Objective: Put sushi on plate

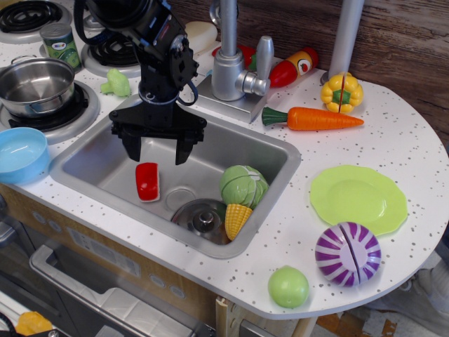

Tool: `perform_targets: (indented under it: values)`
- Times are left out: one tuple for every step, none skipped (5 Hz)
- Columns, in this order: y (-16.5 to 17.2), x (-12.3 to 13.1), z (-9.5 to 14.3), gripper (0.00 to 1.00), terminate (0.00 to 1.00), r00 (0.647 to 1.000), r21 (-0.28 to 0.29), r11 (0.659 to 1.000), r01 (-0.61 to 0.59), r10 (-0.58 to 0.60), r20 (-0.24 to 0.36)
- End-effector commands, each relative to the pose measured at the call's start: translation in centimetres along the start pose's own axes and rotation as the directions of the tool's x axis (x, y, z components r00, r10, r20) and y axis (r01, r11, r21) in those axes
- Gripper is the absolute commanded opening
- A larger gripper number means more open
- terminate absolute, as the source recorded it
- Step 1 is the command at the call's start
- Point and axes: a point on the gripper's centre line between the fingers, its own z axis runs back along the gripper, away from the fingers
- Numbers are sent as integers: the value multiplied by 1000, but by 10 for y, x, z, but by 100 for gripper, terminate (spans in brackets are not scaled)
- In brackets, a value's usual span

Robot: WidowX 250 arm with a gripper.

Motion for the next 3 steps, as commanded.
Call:
perform_targets:
  values:
    - [8,-2,-15,100,0,998,-11,998,-60,60,27]
    - [18,-4,-21,100,0,997,7,997,-72,72,13]
    - [17,-5,-33,100,0,995,31,995,-94,93,27]
